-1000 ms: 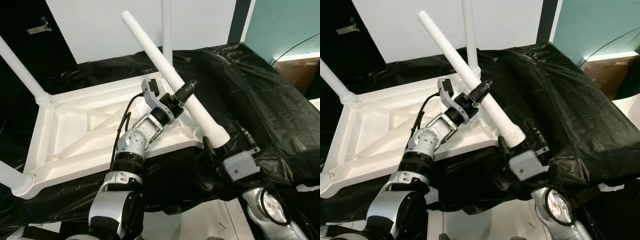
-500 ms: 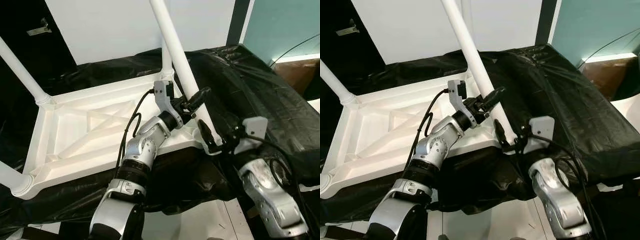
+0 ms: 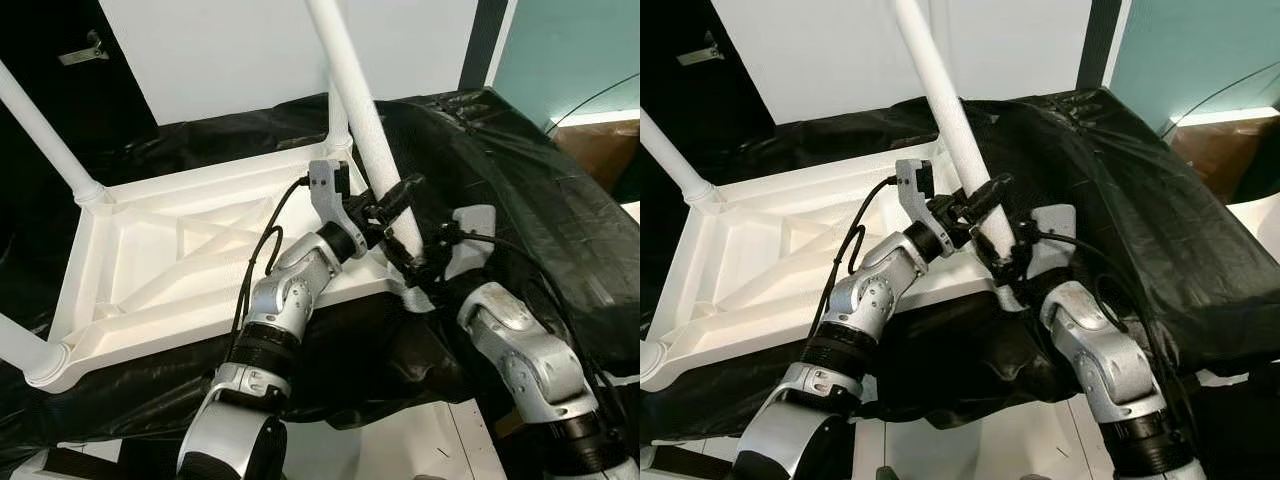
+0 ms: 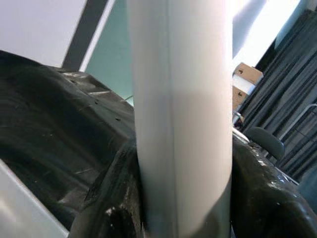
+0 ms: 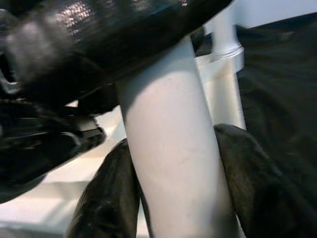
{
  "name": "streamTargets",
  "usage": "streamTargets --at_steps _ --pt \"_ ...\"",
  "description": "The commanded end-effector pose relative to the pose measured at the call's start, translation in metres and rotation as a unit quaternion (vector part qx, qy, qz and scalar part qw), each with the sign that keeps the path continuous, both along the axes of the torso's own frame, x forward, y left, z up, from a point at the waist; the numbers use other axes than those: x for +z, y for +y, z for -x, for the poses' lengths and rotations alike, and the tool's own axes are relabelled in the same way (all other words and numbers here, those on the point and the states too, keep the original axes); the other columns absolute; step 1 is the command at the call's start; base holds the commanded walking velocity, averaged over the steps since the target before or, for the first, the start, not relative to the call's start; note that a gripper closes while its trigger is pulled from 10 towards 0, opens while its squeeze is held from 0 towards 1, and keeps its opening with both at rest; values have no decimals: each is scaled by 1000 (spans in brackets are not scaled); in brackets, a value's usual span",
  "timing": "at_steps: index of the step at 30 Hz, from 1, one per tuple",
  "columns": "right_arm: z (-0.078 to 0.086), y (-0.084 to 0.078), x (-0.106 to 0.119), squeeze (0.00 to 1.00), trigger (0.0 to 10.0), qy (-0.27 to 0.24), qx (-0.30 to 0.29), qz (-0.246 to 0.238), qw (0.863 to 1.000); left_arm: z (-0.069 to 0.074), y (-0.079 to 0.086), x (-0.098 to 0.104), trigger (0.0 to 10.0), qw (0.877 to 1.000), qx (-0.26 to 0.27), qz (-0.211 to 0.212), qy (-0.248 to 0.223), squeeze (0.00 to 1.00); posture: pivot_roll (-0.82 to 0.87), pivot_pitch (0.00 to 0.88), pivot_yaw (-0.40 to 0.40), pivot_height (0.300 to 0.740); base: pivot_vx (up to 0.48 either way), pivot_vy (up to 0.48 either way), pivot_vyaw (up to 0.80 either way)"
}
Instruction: Building children table
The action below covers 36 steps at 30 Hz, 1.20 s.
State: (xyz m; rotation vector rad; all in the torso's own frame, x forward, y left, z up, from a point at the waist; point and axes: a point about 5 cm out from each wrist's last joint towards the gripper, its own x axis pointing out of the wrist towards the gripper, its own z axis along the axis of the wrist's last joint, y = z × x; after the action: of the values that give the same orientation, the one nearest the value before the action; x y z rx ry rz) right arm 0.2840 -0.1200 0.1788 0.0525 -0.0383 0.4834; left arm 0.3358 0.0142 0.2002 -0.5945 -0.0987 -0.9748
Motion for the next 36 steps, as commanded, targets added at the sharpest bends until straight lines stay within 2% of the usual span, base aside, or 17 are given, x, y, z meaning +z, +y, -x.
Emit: streamTargets --at_steps 1,9,10,12,13,17,18,19,20,25,28,29,31,32,33,36 --pt "-4 -5 -13 0 0 43 -15 1 999 9 -7 12 0 997 -54 36 -34 0 -158 20 60 740 0 0 0" --pt "-8 -10 -13 0 0 53 -26 1 998 10 -6 16 0 997 -61 46 -31 0 -163 21 65 740 0 0 0" --pt "-9 -12 -12 0 0 53 -28 1 998 10 -7 16 3176 996 -68 46 -30 0 -167 24 66 740 0 0 0" --pt "-9 -13 -10 0 0 53 -30 1 998 11 -8 17 3176 996 -73 46 -29 0 -167 24 67 740 0 0 0" --pt "-9 -13 -7 0 0 51 -27 2 998 11 -8 18 10000 996 -76 51 -23 1000 -168 25 69 740 0 0 0" --pt "-9 -14 -3 0 0 45 -21 9 999 10 -7 20 10000 995 -77 61 -15 1000 -169 25 69 740 0 0 0" --pt "-9 -18 5 0 0 32 -11 32 999 4 -1 25 10000 995 -60 85 2 992 -172 26 71 740 0 0 0" --pt "-9 -20 9 0 0 25 -7 43 999 2 1 28 10000 993 -58 101 11 557 -172 26 71 740 0 0 0" --pt "-10 -23 14 0 0 19 -4 51 999 0 4 31 10000 991 -60 116 18 0 -172 26 70 740 0 0 0" --pt "-11 -26 22 0 0 9 1 64 998 -1 9 34 10000 988 -66 136 22 0 -173 26 69 740 0 0 0" --pt "-11 -27 28 0 0 -2 7 92 996 -1 11 35 10000 988 -67 138 19 0 -171 27 67 740 0 0 0" --pt "-11 -25 32 0 3647 -6 11 106 994 -1 12 35 10000 988 -68 138 19 0 -171 27 67 740 0 0 0" --pt "-11 -24 35 0 3647 -9 15 115 993 0 13 34 10000 988 -68 138 19 0 -172 26 65 740 0 0 0" --pt "-11 -21 37 0 4588 -14 21 126 992 1 13 34 10000 988 -70 137 19 0 -172 26 65 740 0 0 0" --pt "-10 -19 38 0 9882 -18 25 138 990 2 13 33 10000 988 -74 135 17 0 -172 26 65 740 0 0 0" --pt "-10 -15 37 0 10000 -28 28 174 984 5 11 33 10000 988 -83 128 11 0 -172 26 65 740 0 0 0"
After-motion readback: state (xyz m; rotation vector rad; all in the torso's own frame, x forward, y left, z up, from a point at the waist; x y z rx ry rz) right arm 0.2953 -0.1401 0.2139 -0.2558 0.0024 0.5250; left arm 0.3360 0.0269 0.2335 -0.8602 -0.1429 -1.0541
